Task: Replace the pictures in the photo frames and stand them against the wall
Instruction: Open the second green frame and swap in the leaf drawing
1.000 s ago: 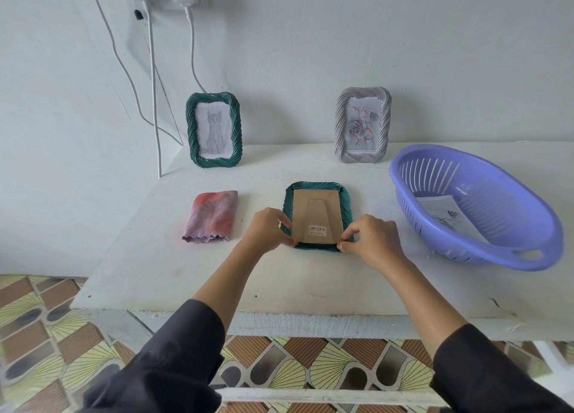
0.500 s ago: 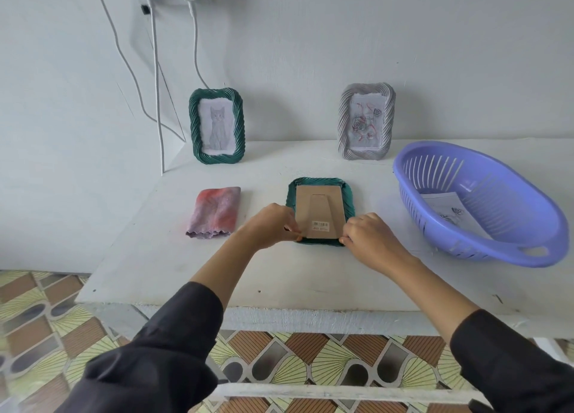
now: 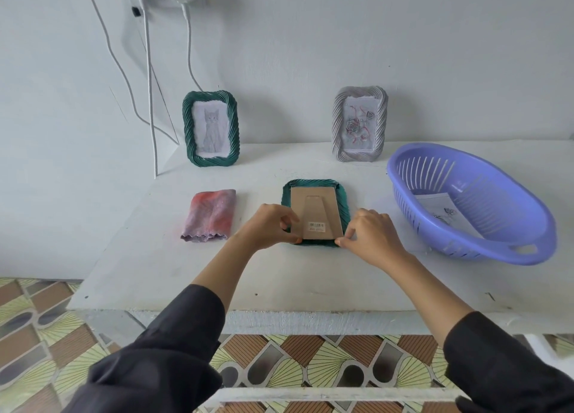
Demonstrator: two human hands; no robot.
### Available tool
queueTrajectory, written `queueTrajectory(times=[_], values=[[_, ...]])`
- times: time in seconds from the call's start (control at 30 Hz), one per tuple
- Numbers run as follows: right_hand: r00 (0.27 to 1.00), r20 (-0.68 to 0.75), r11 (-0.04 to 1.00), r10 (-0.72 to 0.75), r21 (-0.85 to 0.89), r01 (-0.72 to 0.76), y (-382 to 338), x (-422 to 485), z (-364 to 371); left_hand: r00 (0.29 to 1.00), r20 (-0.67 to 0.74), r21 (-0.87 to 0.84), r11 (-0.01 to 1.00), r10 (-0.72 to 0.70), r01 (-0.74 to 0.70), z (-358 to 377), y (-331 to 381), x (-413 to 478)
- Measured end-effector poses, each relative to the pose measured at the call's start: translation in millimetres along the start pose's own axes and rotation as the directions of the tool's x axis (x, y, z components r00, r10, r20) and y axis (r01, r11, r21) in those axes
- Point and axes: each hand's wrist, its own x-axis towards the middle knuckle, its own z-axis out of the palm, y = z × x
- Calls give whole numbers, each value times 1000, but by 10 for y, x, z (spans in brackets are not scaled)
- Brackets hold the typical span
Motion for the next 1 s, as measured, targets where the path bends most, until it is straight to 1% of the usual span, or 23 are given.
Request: queueTrajectory(times=[0.1,0.17,0.3,0.47,0.63,0.83,1.0], values=[[999,-7,998,48,42,-47,-50,17,18,1000,-6,-57,998,-29,29,-1,-13,8],[997,-9,994,81,78,-80,-61,22,34,999,-5,-65,997,-33,32,4,-19,4],[997,-8,994,77,76,-76,-64,29,49,999,-3,-53,998,-32,32,5,-17,9],[999,-35,1000,19,-1,-19,-66,24,78,1000,-12,-48,998,-28,28,20,-40,28],[998,-33,990,-61,-127,57,-76,28,89,998,59,-63,998,13,-9,-49,-58,43],[988,-33,970,-148,-198,139,-85,41,89,993,109,40,998,43,-47,-85,-53,60],[984,-42,964,-173,-211,161,-86,38,100,991,112,105,991,67,-79,-63,-57,46]])
